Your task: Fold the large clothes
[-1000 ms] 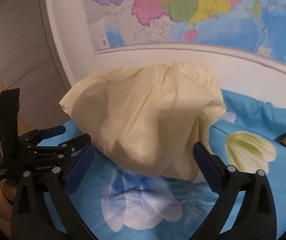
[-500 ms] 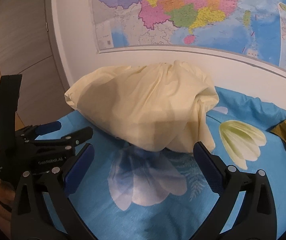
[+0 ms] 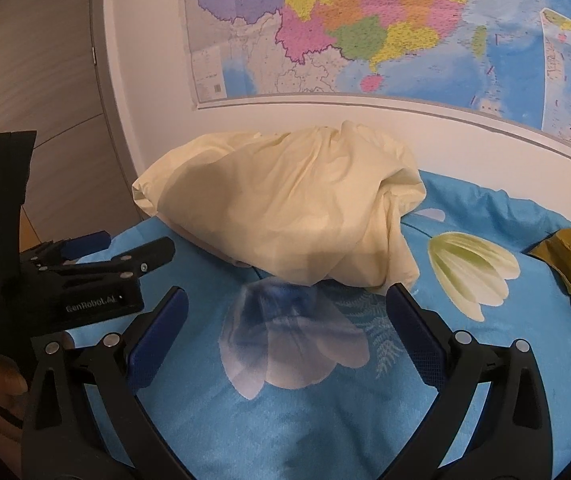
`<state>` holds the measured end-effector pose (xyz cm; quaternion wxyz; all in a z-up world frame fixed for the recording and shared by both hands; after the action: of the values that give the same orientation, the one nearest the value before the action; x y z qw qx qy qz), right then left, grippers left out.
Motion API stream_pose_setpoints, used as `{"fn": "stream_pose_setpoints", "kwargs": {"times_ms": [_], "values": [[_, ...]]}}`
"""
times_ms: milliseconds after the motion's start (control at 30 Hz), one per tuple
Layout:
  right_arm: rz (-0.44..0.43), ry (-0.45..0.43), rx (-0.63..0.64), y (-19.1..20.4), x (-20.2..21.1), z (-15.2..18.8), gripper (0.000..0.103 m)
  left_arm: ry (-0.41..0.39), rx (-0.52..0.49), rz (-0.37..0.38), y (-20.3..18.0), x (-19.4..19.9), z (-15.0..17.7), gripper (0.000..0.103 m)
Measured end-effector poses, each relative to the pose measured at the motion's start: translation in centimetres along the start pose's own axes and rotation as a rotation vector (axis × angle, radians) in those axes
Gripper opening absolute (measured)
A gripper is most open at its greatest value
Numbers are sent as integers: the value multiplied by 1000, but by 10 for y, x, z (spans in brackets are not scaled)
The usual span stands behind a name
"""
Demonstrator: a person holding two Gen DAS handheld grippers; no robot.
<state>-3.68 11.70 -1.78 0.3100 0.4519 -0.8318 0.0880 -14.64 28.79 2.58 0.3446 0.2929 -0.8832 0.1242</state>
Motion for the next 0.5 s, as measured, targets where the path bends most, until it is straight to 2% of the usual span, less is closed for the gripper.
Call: {"fn": "stream_pose_setpoints", "kwargs": {"times_ms": [500], "values": [[-7, -11, -6, 0, 7, 3, 98, 5, -21, -11, -7, 10, 7, 96]]}}
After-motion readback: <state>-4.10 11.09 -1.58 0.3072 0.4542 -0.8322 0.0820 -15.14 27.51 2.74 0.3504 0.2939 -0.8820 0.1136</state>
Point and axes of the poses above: each gripper's, at about its wrist camera, not at the fingertips, and x roughly against the way its jaws point, y to its left, z to its underside, the point moved 3 cm from there along -x, roughly the way its jaws point, and after that the axes turned 4 degrees about y, right-handed, at the moved point
